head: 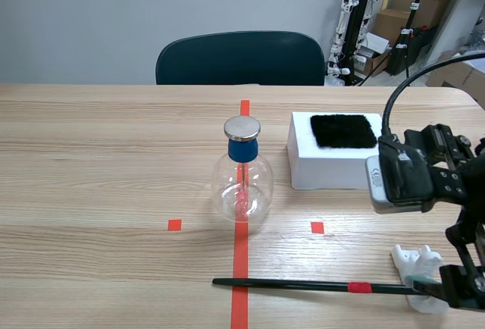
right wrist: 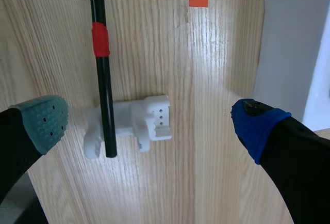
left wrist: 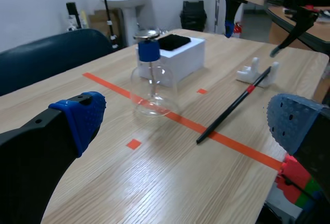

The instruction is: Do the electroscope experiment. return to the home posture

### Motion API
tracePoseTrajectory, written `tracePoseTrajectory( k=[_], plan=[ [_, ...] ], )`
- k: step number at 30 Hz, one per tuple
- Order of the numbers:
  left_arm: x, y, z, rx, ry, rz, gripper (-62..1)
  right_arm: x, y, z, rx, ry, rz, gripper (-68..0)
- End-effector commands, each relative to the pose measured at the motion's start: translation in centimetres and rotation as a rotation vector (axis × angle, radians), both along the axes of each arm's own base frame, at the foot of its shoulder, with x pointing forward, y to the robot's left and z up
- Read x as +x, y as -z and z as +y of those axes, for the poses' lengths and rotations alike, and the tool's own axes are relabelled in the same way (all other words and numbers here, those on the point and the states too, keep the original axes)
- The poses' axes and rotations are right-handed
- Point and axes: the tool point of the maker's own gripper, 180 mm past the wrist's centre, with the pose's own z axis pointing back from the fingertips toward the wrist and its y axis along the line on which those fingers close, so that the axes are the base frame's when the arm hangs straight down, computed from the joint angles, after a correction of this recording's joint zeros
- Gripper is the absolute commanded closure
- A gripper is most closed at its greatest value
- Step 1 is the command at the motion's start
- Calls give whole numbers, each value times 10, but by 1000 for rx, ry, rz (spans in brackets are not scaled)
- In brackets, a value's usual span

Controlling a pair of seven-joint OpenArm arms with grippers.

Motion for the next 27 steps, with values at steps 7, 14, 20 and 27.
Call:
tracePoseTrajectory(
  k=[7, 14, 20, 27],
  plan=[
    [-8, -36, -31, -42, -23, 42, -623, -1, -12, 9, 200, 111, -30, -679],
    [-2, -45, -52, 24, -84, 74, -623, -1, -29, 5, 401, 269, -87, -679],
    [6, -62, -62, 10, -127, 31, -623, -12, -53, 9, 578, 343, -142, -679],
    [10, -81, -77, 21, -93, -17, -623, -31, -89, 34, 785, 330, -179, -679]
  ],
)
